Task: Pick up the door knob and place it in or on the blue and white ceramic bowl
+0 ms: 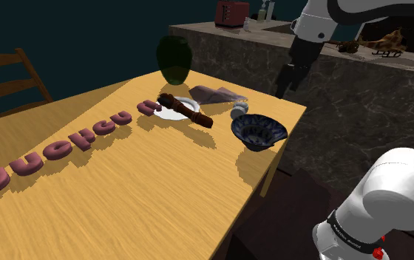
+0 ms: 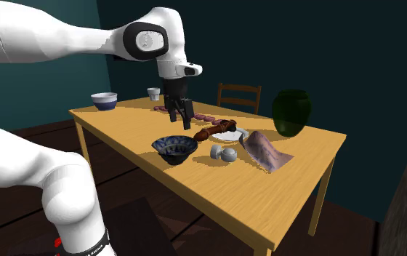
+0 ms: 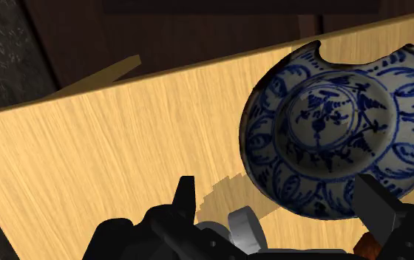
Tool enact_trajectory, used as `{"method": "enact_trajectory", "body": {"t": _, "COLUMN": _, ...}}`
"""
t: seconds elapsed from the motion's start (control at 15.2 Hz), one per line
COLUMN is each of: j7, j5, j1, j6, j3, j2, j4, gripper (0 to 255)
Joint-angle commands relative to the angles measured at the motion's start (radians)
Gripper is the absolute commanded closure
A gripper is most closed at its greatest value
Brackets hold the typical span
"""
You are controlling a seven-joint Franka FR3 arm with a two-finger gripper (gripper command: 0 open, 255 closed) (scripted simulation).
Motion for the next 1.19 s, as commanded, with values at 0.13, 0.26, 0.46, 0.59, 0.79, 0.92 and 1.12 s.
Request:
{"method": "enact_trajectory", "body": {"t": 0.13, "j7": 0.08, "j5": 0.024, "j1": -0.022, "j6": 0.047, "j3": 0.012, "j2": 0.078, "j4": 0.022, "gripper": 0}}
{"method": "enact_trajectory", "body": {"t": 0.26, "j7": 0.158, "j5": 0.046, "j1": -0.044, "j6": 0.09, "j3": 0.022, "j2": 0.157, "j4": 0.048, "gripper": 0}}
{"method": "enact_trajectory", "body": {"t": 0.46, "j7": 0.27, "j5": 0.076, "j1": -0.074, "j6": 0.15, "j3": 0.031, "j2": 0.274, "j4": 0.093, "gripper": 0}}
{"method": "enact_trajectory", "body": {"t": 0.59, "j7": 0.342, "j5": 0.094, "j1": -0.093, "j6": 0.186, "j3": 0.033, "j2": 0.352, "j4": 0.127, "gripper": 0}}
{"method": "enact_trajectory", "body": {"t": 0.79, "j7": 0.445, "j5": 0.121, "j1": -0.119, "j6": 0.235, "j3": 0.03, "j2": 0.464, "j4": 0.182, "gripper": 0}}
{"method": "enact_trajectory", "body": {"t": 0.92, "j7": 0.51, "j5": 0.139, "j1": -0.134, "j6": 0.264, "j3": 0.024, "j2": 0.537, "j4": 0.221, "gripper": 0}}
{"method": "enact_trajectory", "body": {"t": 1.12, "j7": 0.587, "j5": 0.163, "j1": -0.152, "j6": 0.297, "j3": 0.014, "j2": 0.624, "j4": 0.268, "gripper": 0}}
